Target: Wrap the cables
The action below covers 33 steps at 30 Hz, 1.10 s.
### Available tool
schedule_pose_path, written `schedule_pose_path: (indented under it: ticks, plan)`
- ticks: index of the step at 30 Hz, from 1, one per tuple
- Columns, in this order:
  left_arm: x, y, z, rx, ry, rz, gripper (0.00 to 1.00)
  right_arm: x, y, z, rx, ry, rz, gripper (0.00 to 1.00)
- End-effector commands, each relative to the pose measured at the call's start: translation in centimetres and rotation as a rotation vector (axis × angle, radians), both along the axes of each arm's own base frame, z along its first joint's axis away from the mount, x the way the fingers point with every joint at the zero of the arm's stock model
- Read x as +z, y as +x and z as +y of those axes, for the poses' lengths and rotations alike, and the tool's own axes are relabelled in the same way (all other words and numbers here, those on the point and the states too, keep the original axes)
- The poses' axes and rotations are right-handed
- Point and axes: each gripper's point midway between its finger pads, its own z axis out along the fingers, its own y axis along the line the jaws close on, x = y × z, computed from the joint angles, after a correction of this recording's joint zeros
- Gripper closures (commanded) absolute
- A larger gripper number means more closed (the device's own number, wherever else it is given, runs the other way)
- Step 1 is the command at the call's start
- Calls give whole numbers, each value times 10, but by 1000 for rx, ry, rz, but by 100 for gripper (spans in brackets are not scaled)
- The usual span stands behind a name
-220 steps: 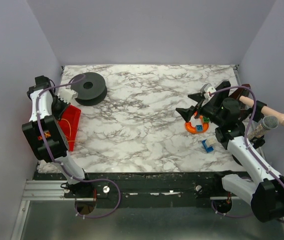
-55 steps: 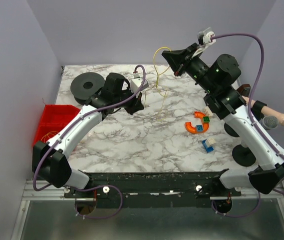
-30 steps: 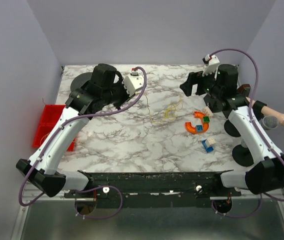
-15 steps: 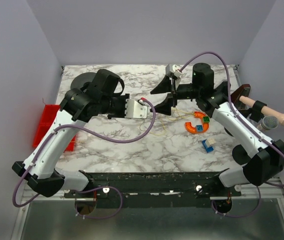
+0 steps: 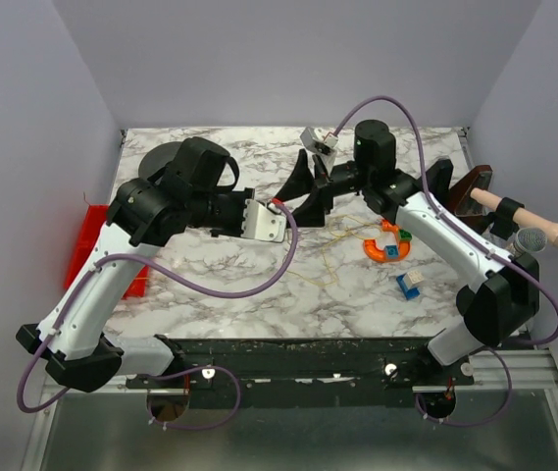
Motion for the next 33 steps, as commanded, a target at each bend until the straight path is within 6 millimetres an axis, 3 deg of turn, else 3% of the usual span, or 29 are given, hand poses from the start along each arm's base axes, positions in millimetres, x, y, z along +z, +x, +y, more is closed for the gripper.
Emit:
schedule_pose_path:
  ticks: [1,4,7,14,16,17,18,19,20,23,26,27,30,33]
  plan:
    - [10,-4,-9,-34,-42,-25,100,1,-2,19,19,-14,112,33]
    - [20,-5,-13,-23,-86,-25,100,-3,5,26,10,-14,158,41]
    - [22,-5,-13,-24,-95,-32,100,-4,-1,30,42,-8,176,46]
    - [16,-5,-11,-8,-86,-24,100,-5,-4,30,26,-2,176,99]
    - [18,4,-9,67,-106,-30,98,-8,2,31,-24,-9,190,99]
    - [18,11,-7,121,-119,-35,60,-12,10,30,-78,-18,202,99]
    - [20,20,-6,183,-137,-45,31,-18,20,28,-140,-32,215,99]
    - [21,27,-3,237,-145,-51,15,-25,33,26,-216,-53,231,99]
    - [21,32,-1,275,-151,-55,2,-36,43,21,-288,-86,254,99]
    - [23,44,7,374,-158,-5,1,-61,77,-1,-499,-152,299,99]
    - [25,72,37,500,-132,64,1,-73,94,-28,-641,-198,324,99]
    - [20,90,51,568,-100,75,1,-79,100,-37,-683,-216,328,99]
    - [-21,147,105,851,55,93,1,-88,110,-59,-762,-245,335,99]
    - [-67,180,146,1025,179,183,1,-94,112,-71,-792,-260,342,99]
